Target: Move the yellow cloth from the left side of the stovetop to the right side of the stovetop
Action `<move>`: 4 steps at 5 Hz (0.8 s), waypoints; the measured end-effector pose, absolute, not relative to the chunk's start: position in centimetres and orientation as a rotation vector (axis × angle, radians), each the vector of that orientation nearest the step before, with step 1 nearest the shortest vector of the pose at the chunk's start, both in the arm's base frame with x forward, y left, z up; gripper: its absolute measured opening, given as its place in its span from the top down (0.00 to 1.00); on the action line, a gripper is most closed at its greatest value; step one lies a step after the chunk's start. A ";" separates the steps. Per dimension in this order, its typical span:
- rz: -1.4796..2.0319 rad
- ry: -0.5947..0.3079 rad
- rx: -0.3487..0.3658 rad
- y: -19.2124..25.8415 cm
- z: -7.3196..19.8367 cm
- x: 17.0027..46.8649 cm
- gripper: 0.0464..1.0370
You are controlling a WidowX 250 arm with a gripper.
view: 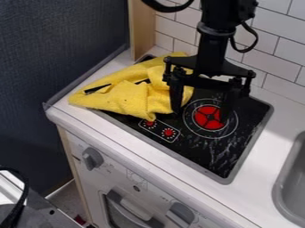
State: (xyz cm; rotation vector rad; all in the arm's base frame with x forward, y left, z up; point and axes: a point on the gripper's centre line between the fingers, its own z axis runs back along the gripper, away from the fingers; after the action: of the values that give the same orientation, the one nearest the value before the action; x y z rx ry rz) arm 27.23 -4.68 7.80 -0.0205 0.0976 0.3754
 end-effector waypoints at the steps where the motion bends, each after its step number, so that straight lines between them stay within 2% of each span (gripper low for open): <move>1: 0.375 0.130 -0.006 -4.6 6.9 26.9 0.04; 2: 0.444 0.131 0.024 -1.1 7.0 27.2 0.04; 3: 0.479 0.081 0.030 1.5 7.3 28.4 0.04; 4: 0.530 0.036 0.026 5.4 6.5 30.9 0.04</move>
State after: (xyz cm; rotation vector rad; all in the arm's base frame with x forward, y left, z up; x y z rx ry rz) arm 30.88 5.37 6.51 0.0261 0.0362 0.5299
